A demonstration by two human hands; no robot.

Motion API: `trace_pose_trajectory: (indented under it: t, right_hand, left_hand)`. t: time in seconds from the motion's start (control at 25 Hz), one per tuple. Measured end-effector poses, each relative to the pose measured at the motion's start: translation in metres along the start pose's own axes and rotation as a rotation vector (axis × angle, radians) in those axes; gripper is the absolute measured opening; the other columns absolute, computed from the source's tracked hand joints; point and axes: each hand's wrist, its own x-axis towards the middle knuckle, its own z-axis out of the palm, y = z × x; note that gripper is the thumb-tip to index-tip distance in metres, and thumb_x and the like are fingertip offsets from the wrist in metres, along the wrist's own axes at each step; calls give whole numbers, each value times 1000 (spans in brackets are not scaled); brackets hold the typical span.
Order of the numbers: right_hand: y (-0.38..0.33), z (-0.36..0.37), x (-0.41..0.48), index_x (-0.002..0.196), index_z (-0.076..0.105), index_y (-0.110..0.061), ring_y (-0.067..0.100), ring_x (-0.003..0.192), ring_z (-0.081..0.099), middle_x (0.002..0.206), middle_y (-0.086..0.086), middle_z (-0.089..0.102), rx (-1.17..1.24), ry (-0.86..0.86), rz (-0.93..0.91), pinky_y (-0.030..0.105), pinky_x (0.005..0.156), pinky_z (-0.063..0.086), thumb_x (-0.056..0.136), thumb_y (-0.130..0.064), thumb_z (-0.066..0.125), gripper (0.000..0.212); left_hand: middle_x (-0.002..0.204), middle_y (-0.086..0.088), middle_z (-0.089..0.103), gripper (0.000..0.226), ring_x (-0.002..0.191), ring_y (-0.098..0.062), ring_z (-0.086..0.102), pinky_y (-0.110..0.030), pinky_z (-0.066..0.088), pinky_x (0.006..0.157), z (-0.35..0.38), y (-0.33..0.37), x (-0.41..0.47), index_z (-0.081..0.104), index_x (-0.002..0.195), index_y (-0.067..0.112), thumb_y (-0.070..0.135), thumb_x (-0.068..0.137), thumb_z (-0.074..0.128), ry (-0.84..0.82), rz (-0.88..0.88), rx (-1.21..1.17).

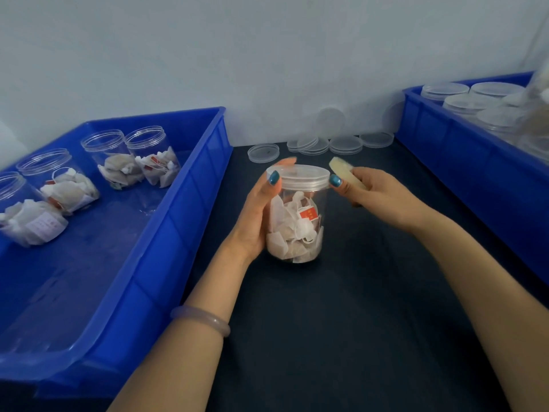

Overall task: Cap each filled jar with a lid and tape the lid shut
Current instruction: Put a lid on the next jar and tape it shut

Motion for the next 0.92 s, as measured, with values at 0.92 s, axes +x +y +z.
trace_pose_trajectory:
  t: [0.92]
  right_hand:
    - [-1,5,-5,91,50,-13,28,73,52,74,8,57,-75,102,-194,47,77,42,102,-45,39,36]
  left_hand:
    - [116,18,64,105,106,3,61,-15,49,82,24,6,4,53,134,29,80,45,75,381,111,499]
